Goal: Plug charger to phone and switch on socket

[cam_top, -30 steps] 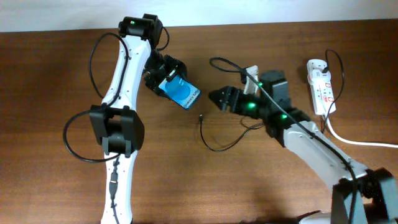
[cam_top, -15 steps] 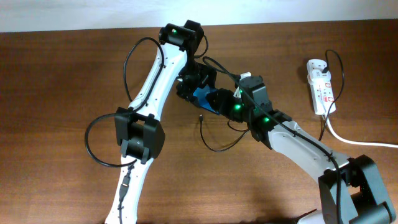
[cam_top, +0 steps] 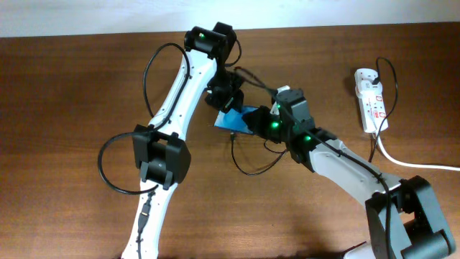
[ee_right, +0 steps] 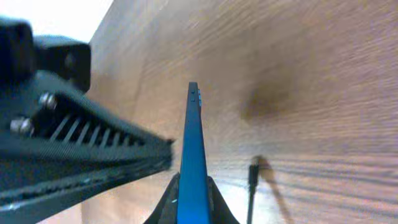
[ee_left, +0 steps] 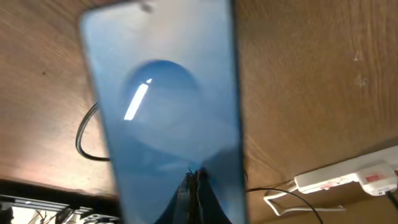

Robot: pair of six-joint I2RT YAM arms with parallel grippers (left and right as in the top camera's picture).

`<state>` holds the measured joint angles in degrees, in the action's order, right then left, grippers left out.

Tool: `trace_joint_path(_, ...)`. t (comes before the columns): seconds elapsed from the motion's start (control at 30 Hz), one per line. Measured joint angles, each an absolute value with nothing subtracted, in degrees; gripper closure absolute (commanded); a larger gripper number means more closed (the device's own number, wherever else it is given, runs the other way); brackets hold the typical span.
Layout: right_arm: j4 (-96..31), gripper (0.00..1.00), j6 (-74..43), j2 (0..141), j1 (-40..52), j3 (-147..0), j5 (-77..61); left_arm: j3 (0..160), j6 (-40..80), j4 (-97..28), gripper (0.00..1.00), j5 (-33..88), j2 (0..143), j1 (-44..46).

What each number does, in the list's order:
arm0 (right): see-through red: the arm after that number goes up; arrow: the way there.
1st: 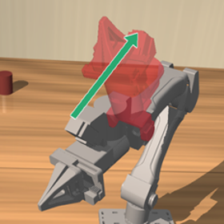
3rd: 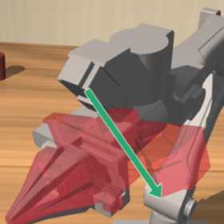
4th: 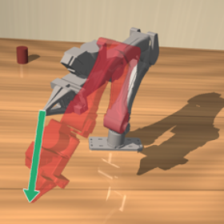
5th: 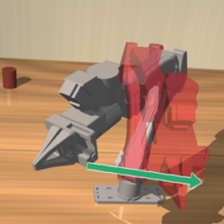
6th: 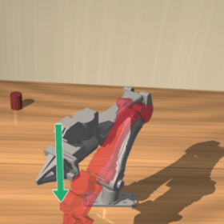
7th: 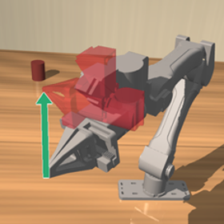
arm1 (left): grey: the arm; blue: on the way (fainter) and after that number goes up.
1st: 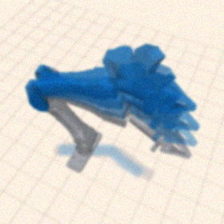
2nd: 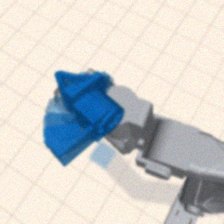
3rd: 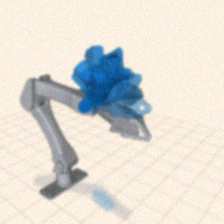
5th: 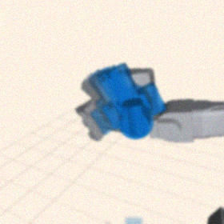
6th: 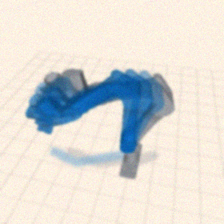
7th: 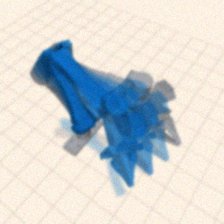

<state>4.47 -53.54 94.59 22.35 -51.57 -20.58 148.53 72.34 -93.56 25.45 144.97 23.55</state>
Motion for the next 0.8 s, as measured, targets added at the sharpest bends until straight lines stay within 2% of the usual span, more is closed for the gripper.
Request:
trace_joint_path(0.07, 4.45, 0.96, -53.32, 94.24, 16.58, -51.59, -21.96, 148.51, 62.33, -93.25, 1.00, 27.09, 144.97, 21.54)
trace_joint_path(0.13, 5.32, 0.96, -53.32, 92.53, 12.12, -51.57, -22.57, 148.51, 43.88, -91.26, 0.95, 34.87, 144.97, 16.82)
trace_joint_path(0.17, 6.09, 0.96, -53.30, 90.13, 10.02, -51.57, -22.57, 148.51, 33.67, -90.80, 0.91, 40.73, 144.97, 14.83)
trace_joint_path(0.23, 8.71, 0.96, -55.57, 82.67, 8.75, -51.64, -23.00, 148.51, 12.80, -91.68, 0.72, 56.12, 144.97, 11.60)
trace_joint_path(0.3, 12.51, 0.96, -60.36, 79.15, 8.71, -51.64, -21.63, 148.51, 5.32, -91.66, 0.63, 65.17, 144.97, 11.57)
trace_joint_path(0.33, 13.76, 0.96, -63.96, 78.00, 8.71, -51.68, -20.05, 148.51, 1.80, -90.39, 0.63, 72.55, 144.97, 11.53)
trace_joint_path(0.4, 15.46, 0.96, -73.91, 78.74, 10.92, -51.57, -12.75, 148.51, 1.13, -86.56, 0.64, 83.37, 144.97, 11.42)
trace_joint_path(0.53, 28.14, 0.96, -84.84, 84.36, 16.49, -51.64, -6.22, 148.49, 9.30, -78.04, 0.71, 88.14, 144.97, 11.44)
trace_joint_path(0.63, 31.83, 0.96, -90.04, 88.27, 19.51, -51.64, -4.93, 148.49, 17.04, -75.48, 0.74, 83.59, 144.97, 11.44)
trace_joint_path(0.8, 30.98, 0.96, -91.53, 89.01, 21.74, -51.64, -3.01, 148.40, 31.90, -60.36, 0.76, 75.55, 144.97, 11.73)
